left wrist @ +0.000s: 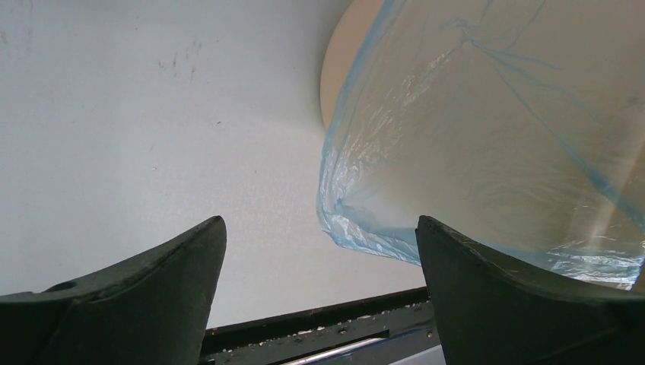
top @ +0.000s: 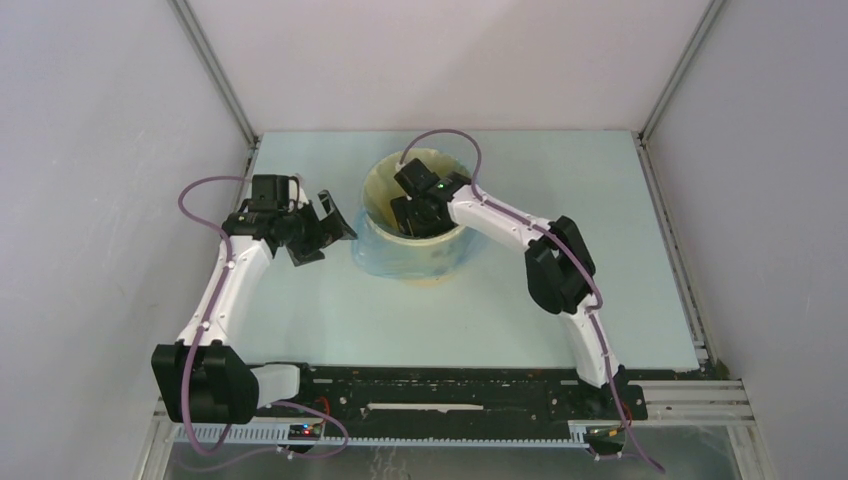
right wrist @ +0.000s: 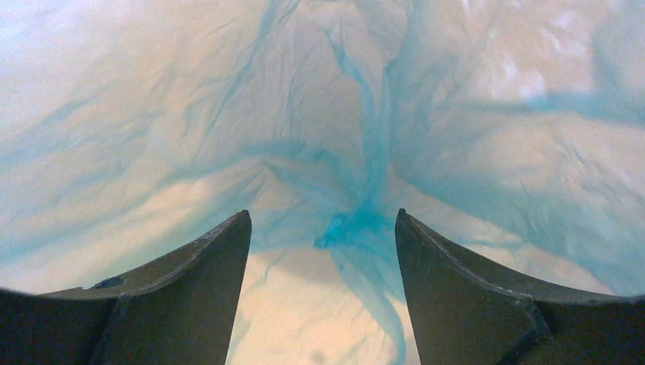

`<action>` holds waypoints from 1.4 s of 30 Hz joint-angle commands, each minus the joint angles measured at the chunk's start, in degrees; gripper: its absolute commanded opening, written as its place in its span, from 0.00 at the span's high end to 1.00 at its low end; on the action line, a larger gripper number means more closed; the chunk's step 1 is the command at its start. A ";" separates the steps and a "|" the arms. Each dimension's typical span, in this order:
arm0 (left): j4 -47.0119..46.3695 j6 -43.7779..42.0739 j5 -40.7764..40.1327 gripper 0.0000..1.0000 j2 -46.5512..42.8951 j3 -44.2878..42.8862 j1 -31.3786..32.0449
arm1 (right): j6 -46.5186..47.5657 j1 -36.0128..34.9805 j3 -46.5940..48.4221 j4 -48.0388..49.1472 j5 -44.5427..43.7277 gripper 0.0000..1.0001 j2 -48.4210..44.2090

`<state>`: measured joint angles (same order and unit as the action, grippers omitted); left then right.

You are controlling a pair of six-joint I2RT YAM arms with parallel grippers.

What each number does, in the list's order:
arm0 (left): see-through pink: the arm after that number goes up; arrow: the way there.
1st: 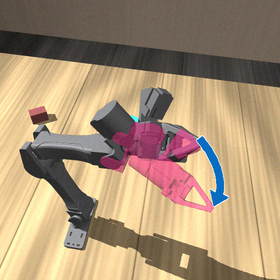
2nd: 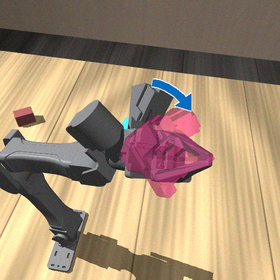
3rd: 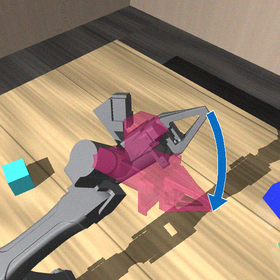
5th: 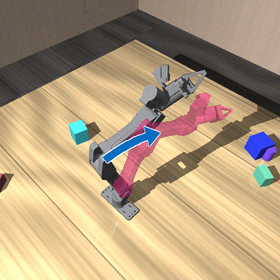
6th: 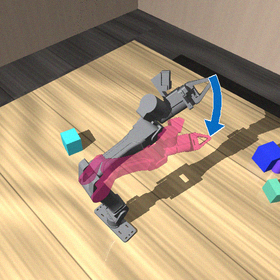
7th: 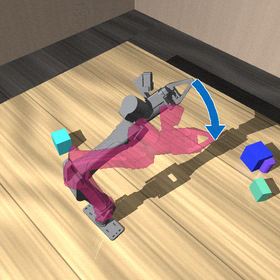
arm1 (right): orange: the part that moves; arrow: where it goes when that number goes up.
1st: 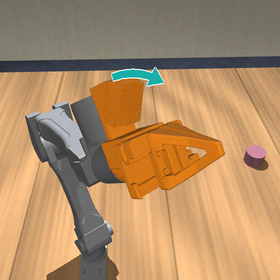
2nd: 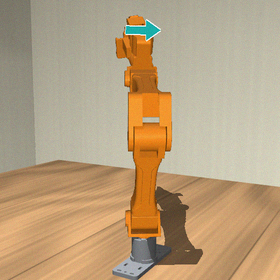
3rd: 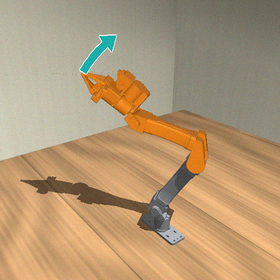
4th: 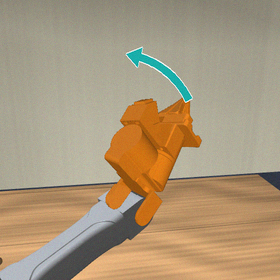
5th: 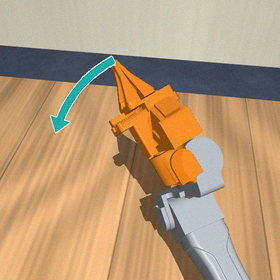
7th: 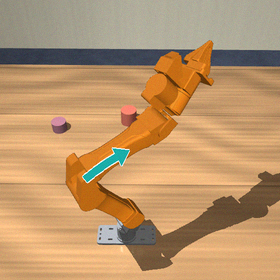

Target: Put the trash bags into the trash bin

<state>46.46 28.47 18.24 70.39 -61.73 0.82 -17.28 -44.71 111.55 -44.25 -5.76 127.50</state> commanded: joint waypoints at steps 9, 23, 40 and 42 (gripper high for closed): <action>3.96 0.38 -9.45 0.00 -5.48 -2.76 -0.20 | -2.54 0.76 5.94 -11.88 4.96 0.14 -17.66; 4.19 5.19 -6.32 0.00 -15.66 1.35 2.20 | -0.86 6.85 1.58 -17.60 9.47 0.07 -41.34; 1.19 18.49 3.16 0.00 -24.51 0.06 2.68 | -11.84 22.47 -47.88 4.16 29.49 0.13 -57.03; -1.52 21.95 4.58 0.00 -24.51 0.63 2.66 | -17.39 22.71 -52.14 10.02 33.68 0.13 -55.47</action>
<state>50.85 43.03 18.31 46.17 -61.60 3.27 -24.86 -22.11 64.55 -47.64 18.90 70.37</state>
